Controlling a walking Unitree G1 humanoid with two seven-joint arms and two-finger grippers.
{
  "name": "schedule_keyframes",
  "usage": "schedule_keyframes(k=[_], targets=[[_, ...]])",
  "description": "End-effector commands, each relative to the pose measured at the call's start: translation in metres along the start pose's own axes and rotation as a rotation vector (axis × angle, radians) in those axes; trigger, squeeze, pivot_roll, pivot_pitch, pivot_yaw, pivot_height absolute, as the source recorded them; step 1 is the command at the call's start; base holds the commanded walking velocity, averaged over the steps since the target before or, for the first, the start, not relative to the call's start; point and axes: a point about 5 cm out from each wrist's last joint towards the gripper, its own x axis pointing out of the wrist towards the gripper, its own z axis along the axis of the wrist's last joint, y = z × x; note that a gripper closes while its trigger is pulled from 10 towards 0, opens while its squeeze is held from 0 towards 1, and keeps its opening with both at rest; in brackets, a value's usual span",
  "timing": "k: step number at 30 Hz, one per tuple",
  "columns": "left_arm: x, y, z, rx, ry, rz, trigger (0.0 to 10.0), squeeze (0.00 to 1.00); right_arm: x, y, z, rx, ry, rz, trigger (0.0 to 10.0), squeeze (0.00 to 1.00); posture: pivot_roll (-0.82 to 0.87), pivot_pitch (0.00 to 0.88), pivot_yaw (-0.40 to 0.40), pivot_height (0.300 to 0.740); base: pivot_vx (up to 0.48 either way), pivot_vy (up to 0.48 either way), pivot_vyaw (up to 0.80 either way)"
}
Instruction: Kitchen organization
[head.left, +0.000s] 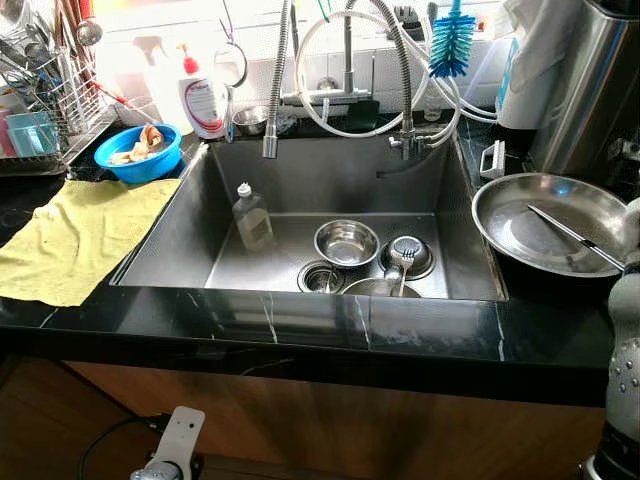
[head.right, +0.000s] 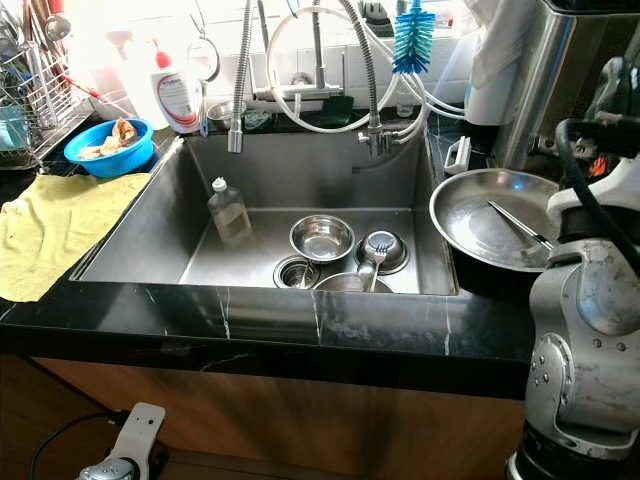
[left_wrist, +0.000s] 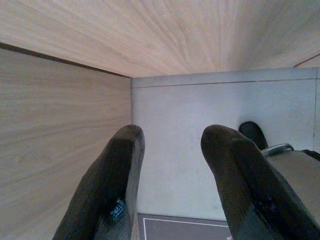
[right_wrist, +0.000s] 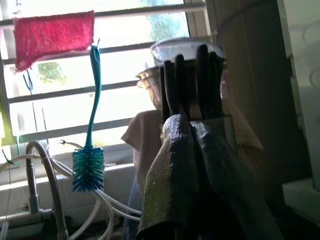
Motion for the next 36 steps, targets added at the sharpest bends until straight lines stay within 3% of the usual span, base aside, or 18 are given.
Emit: schedule_keyframes(k=[1, 3, 4, 9, 10, 12, 22, 26, 31, 32, 33, 36], targets=[[0.000, 0.002, -0.003, 0.004, 0.015, 0.012, 10.0, 0.00, -0.003, -0.001, -0.004, 0.009, 0.028, -0.006, 10.0, 0.00, -0.21, 0.000, 0.096, 0.740, 0.000, 0.000, 0.00], [0.000, 0.002, -0.003, 0.006, 0.015, 0.012, 10.0, 0.00, -0.006, -0.002, -0.006, 0.001, 0.042, -0.012, 10.0, 0.47, -0.21, 0.000, 0.096, 0.740, 0.000, 0.000, 0.00], [0.000, 0.002, -0.003, 0.006, 0.015, 0.012, 10.0, 0.00, -0.009, -0.003, -0.008, 0.000, 0.050, -0.022, 10.0, 1.00, -0.20, 0.000, 0.095, 0.740, 0.000, 0.000, 0.00], [0.000, 0.003, -0.003, 0.006, 0.015, 0.012, 10.0, 0.00, -0.023, -0.008, -0.016, -0.008, 0.095, -0.060, 10.0, 1.00, -0.20, 0.000, 0.098, 0.740, 0.000, 0.000, 0.00], [0.000, 0.003, -0.002, 0.008, 0.014, 0.011, 10.0, 0.00, -0.036, -0.014, -0.023, -0.050, 0.130, -0.051, 10.0, 1.00, -0.21, 0.000, 0.100, 0.740, 0.000, 0.000, 0.00], [0.000, 0.003, -0.002, 0.008, 0.014, 0.011, 10.0, 0.00, -0.036, -0.014, -0.023, -0.050, 0.130, -0.051, 10.0, 1.00, -0.21, 0.000, 0.100, 0.740, 0.000, 0.000, 0.00], [0.000, 0.003, -0.002, 0.019, 0.013, 0.007, 10.0, 0.00, -0.065, -0.064, -0.018, -0.264, 0.191, 0.049, 10.0, 1.00, -0.22, 0.000, 0.108, 0.740, 0.000, 0.000, 0.00], [0.000, 0.003, -0.002, 0.022, 0.014, 0.006, 10.0, 0.00, -0.079, -0.077, -0.016, -0.290, 0.212, 0.039, 10.0, 1.00, -0.22, 0.000, 0.114, 0.740, 0.000, 0.000, 0.00], [0.000, 0.004, -0.002, 0.027, 0.015, 0.005, 10.0, 0.00, -0.085, -0.081, -0.016, -0.266, 0.238, 0.080, 10.0, 1.00, -0.23, 0.000, 0.118, 0.740, 0.000, 0.000, 0.00], [0.000, 0.004, -0.002, 0.029, 0.015, 0.006, 10.0, 0.00, -0.089, -0.081, -0.019, -0.244, 0.262, 0.096, 10.0, 0.95, -0.23, 0.000, 0.118, 0.740, 0.000, 0.000, 0.00], [0.000, 0.004, -0.001, 0.029, 0.014, 0.006, 10.0, 0.00, -0.090, -0.081, -0.021, -0.233, 0.275, 0.104, 10.0, 0.00, -0.22, 0.000, 0.117, 0.740, 0.000, 0.000, 0.00], [0.000, 0.004, -0.001, 0.031, 0.012, 0.006, 10.0, 0.00, -0.095, -0.079, -0.029, -0.206, 0.307, 0.103, 10.0, 0.00, -0.22, 0.000, 0.117, 0.740, 0.000, 0.000, 0.00]])
